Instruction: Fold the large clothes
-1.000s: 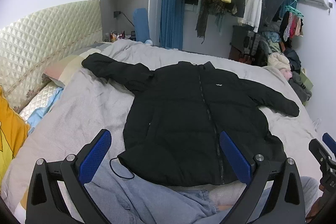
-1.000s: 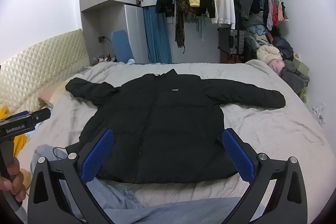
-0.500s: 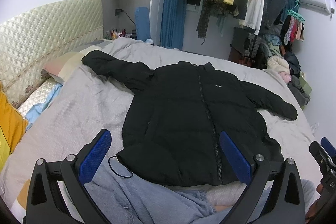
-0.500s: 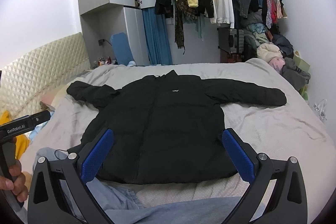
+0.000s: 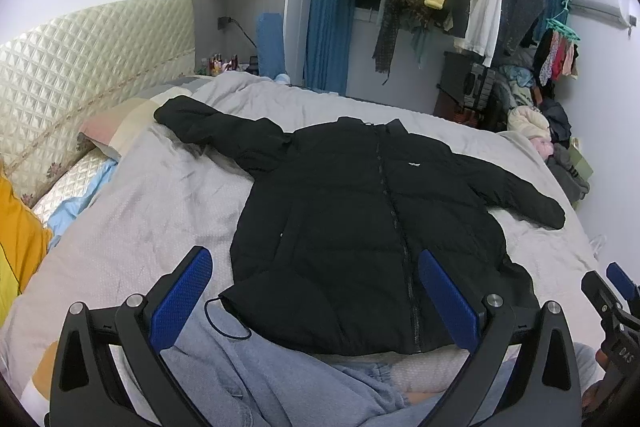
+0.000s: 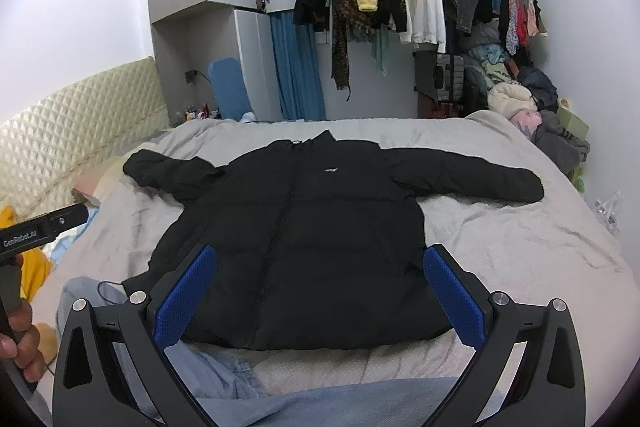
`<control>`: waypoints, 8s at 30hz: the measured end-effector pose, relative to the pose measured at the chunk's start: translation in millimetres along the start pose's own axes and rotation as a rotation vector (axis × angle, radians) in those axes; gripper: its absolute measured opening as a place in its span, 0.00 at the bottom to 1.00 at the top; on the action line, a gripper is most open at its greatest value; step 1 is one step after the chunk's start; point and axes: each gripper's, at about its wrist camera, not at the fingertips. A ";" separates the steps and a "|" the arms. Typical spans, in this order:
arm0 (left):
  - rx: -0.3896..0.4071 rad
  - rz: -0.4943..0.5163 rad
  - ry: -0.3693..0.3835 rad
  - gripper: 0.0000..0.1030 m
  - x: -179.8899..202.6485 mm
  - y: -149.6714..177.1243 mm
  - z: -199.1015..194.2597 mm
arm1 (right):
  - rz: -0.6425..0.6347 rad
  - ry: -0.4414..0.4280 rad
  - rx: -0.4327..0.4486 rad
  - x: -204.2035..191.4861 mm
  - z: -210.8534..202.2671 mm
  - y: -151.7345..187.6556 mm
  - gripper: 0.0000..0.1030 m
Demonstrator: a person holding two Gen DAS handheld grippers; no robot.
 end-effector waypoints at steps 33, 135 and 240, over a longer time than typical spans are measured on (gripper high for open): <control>0.145 -0.006 0.064 1.00 -1.9 -44.9 76.2 | 0.079 0.037 0.022 88.9 54.8 -30.5 1.00; 0.130 0.113 -0.102 1.00 1.4 -32.6 219.8 | 0.124 0.101 0.441 178.4 218.1 -318.1 0.10; 0.058 0.053 0.042 1.00 -29.0 -20.6 247.4 | 0.152 0.074 -0.190 132.8 392.5 -49.2 0.22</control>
Point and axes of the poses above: each gripper's, at about its wrist camera, not at the fingertips, and z roughly the way its jaws point, x to its right, y to its underside, and after that the axes turned 5 degrees about z, right-handed
